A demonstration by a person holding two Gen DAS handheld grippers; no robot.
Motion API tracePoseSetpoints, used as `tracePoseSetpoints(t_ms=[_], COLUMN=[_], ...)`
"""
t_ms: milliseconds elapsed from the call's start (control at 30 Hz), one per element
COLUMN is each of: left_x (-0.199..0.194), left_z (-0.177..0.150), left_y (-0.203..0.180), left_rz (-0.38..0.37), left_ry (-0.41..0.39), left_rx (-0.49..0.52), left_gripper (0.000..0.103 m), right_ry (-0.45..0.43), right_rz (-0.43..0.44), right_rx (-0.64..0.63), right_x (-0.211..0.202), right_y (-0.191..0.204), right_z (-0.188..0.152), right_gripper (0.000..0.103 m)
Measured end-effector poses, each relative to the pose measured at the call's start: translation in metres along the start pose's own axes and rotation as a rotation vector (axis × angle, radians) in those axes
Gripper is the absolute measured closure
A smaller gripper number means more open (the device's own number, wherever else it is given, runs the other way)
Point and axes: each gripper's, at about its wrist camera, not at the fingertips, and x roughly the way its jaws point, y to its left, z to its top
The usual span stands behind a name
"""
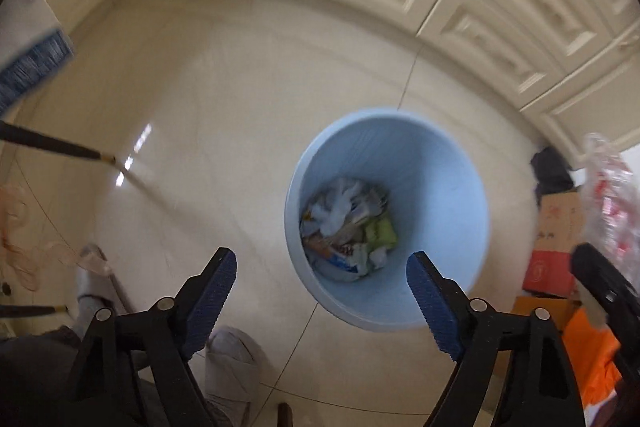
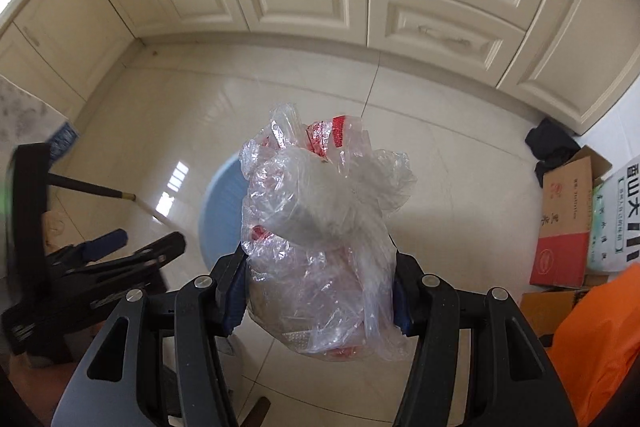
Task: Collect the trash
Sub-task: 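Carry the plastic bag with the right tool over the blue bin, then open the right tool to drop the bag into the bin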
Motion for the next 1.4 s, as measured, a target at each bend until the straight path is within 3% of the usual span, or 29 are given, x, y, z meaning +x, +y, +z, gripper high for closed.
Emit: tracePoseSetpoints(t_ms=[200, 267, 333, 400, 467, 567, 967, 1267, 1300, 1333, 1367, 1400], left_x=[0.087, 0.111, 0.132, 0.148, 0.160, 0.175, 0.198, 0.202, 0.200, 0.201, 0.199, 0.201], left_z=[0.022, 0.028, 0.031, 0.036, 0.039, 0.042, 0.039, 0.024, 0.022, 0.021, 0.016, 0.015], left_y=[0.025, 0.030, 0.035, 0.034, 0.034, 0.028, 0.040, 0.054, 0.058, 0.055, 0.048, 0.043], left_rz=[0.029, 0.036, 0.039, 0.027, 0.018, -0.025, -0.028, -0.023, -0.020, -0.014, -0.004, 0.007], left_ry=[0.111, 0.153, 0.194, 0.215, 0.223, 0.232, 0.214, 0.220, 0.221, 0.222, 0.259, 0.262], left_rx=[-0.046, -0.054, -0.070, -0.080, -0.072, -0.069, -0.073, -0.078, -0.076, -0.074, -0.080, -0.076], left_gripper=[0.023, 0.035, 0.054, 0.055, 0.063, 0.086, 0.087, 0.087, 0.087, 0.086, 0.086, 0.084], right_ry=[0.091, 0.119, 0.146, 0.165, 0.182, 0.198, 0.292, 0.290, 0.288, 0.292, 0.286, 0.281], right_rz=[0.028, 0.027, 0.027, 0.028, 0.026, 0.021, -0.009, -0.024, -0.036, -0.041, -0.048, -0.054], right_rx=[-0.012, -0.016, -0.014, -0.015, -0.018, -0.026, -0.014, -0.016, -0.016, -0.010, 0.002, 0.013], right_x=[0.066, 0.084, 0.099, 0.110, 0.119, 0.129, 0.162, 0.169, 0.170, 0.171, 0.170, 0.168], right_y=[0.014, 0.017, 0.019, 0.021, 0.022, 0.024, 0.023, 0.022, 0.022, 0.022, 0.021, 0.019], right_z=[-0.006, -0.008, -0.012, -0.014, -0.016, -0.018, -0.017, -0.012, -0.014, -0.015, -0.016, -0.016], right_gripper=[0.046, 0.046, 0.046, 0.046, 0.046, 0.046, 0.046, 0.043, 0.030, 0.007, 0.000, 0.000])
